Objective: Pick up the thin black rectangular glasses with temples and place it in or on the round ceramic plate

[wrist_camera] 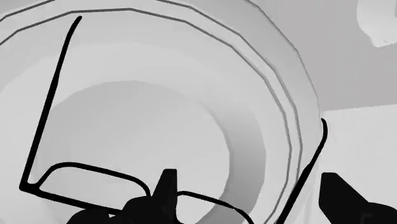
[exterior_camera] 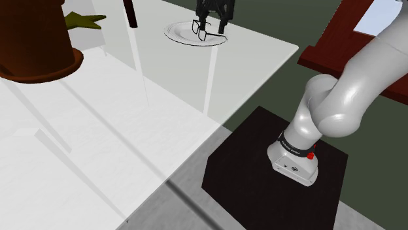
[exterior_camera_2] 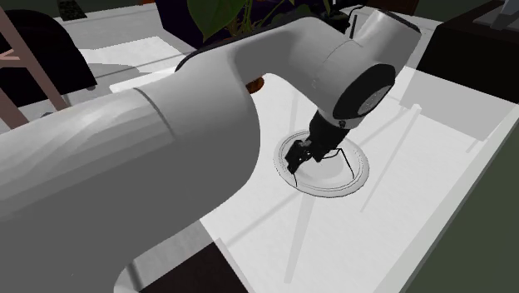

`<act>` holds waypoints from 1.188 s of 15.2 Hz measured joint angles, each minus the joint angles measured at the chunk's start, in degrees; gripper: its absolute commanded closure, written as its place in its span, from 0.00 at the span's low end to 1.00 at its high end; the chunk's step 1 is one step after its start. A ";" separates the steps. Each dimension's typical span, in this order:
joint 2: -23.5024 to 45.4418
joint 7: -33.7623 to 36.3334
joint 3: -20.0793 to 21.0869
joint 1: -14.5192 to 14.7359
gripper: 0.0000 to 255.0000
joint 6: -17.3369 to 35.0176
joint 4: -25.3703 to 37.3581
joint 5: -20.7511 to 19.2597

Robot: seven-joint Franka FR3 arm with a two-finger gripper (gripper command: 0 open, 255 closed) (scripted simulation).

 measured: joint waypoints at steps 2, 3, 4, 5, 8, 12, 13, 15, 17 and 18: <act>2.54 -13.17 -0.54 1.40 0.00 0.61 3.87 -4.36; 3.63 -19.75 -0.60 2.14 0.00 1.53 5.47 -6.39; 4.43 -26.09 -0.52 2.87 0.00 2.79 6.67 -8.31; 5.06 -32.37 -0.42 3.57 0.00 4.24 7.73 -10.13; 5.54 -40.33 -0.37 4.27 0.00 7.10 7.63 -12.26; 5.38 -41.34 -0.39 4.32 0.00 10.50 4.39 -12.68; 5.03 -41.27 -0.37 4.31 0.00 11.53 3.02 -12.82; 5.16 -41.30 -0.41 4.30 0.00 12.25 2.44 -12.80; 5.20 -41.31 -0.41 4.30 0.00 12.43 2.32 -12.79; 5.21 -41.32 -0.42 4.30 0.00 12.48 2.28 -12.79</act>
